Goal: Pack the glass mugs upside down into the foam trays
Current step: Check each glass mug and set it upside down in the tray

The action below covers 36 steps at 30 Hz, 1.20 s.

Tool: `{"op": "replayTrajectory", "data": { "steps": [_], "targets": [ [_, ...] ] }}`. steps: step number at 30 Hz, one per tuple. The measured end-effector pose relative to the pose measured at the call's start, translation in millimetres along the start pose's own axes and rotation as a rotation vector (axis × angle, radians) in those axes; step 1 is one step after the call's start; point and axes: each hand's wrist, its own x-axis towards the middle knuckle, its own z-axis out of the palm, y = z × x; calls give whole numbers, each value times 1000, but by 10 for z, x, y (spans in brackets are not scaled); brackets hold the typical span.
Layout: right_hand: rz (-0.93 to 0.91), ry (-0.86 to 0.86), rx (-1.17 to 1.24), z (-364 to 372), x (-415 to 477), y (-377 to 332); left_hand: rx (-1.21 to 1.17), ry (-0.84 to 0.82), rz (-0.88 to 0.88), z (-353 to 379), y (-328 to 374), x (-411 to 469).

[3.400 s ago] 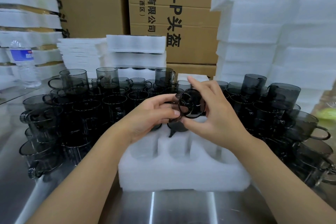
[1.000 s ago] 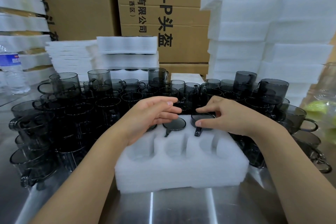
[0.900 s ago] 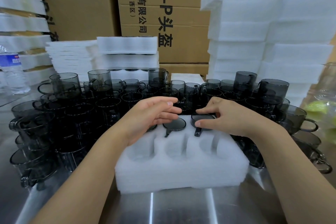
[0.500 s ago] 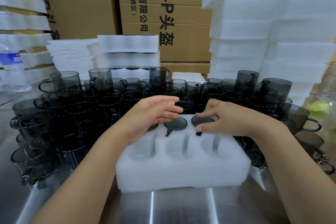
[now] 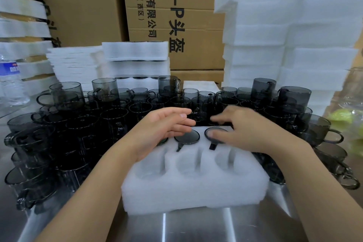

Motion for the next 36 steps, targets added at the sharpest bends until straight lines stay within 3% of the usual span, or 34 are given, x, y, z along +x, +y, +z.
{"op": "replayTrajectory", "data": {
  "steps": [4, 7, 10, 14, 19, 26, 29, 32, 36],
  "targets": [
    [75, 638, -74, -179, -6, 71, 4, -1, 1, 5, 3, 9],
    [332, 859, -179, -256, -23, 258, 5, -3, 7, 13, 0, 5],
    [534, 820, -192, -262, -53, 365, -2, 1, 9, 19, 3, 5],
    [645, 702, -176, -266, -60, 429, -5, 3, 6, 15, -2, 11],
    [690, 545, -104, -264, -41, 475, -9, -4, 8, -3, -22, 10],
    [694, 556, -167, -216, -36, 473, 0, -13, 13, -9, -36, 15],
    [620, 637, -189, -199, -21, 430, 9, -15, 15, -11, -37, 12],
    [410, 764, -109, -162, 25, 315, 16, -19, 16, -9, -38, 12],
    [80, 718, 139, 16, 71, -40, 1, -16, 15, -17, -35, 17]
  ]
}}
